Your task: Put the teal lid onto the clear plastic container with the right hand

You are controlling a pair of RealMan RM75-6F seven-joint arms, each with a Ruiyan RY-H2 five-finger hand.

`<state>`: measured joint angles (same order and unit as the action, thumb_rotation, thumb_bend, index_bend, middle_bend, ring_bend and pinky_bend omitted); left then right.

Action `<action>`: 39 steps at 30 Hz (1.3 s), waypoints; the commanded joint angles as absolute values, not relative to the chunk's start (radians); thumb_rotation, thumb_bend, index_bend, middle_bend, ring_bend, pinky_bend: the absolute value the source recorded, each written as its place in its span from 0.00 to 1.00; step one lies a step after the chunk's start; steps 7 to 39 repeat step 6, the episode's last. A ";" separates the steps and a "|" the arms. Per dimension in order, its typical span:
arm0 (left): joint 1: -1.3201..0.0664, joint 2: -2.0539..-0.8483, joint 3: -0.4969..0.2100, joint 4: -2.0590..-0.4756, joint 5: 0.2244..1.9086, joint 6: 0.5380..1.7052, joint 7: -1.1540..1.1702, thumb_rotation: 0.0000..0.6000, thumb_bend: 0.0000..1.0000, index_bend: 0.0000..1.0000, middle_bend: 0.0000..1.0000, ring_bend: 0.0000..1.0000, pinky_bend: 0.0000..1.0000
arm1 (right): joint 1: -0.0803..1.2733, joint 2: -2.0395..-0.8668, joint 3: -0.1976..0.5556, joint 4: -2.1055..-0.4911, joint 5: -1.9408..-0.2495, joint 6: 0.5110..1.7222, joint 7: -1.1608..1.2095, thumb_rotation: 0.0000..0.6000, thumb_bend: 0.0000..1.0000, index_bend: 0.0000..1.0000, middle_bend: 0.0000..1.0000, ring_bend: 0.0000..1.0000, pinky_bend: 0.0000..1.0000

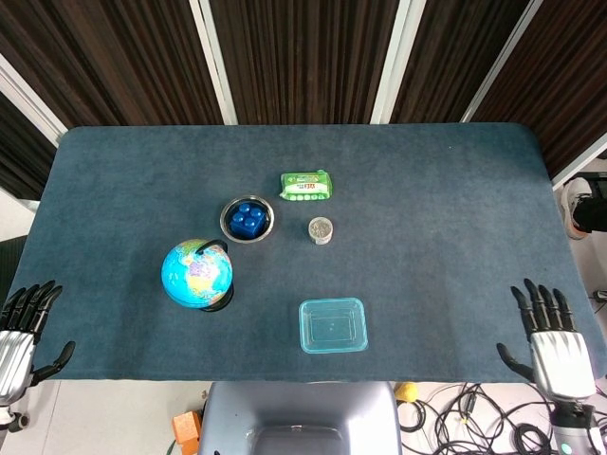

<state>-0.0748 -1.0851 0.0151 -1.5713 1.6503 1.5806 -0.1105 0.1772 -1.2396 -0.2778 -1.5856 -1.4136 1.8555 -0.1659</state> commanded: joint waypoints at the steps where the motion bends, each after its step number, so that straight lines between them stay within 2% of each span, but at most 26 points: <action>1: -0.074 -1.087 0.016 -1.574 1.654 1.582 -0.102 1.00 0.33 0.00 0.04 0.01 0.00 | 0.113 -1.225 -0.239 -1.541 -1.434 1.875 -0.100 1.00 0.18 0.00 0.00 0.00 0.00; 6: -0.072 -1.088 0.021 -1.573 1.660 1.581 -0.100 1.00 0.33 0.00 0.04 0.01 0.00 | 0.095 -1.224 -0.206 -1.543 -1.454 1.838 -0.111 1.00 0.18 0.00 0.00 0.00 0.00; 39: -0.072 -1.088 0.021 -1.573 1.660 1.581 -0.100 1.00 0.33 0.00 0.04 0.01 0.00 | 0.095 -1.224 -0.206 -1.543 -1.454 1.838 -0.111 1.00 0.18 0.00 0.00 0.00 0.00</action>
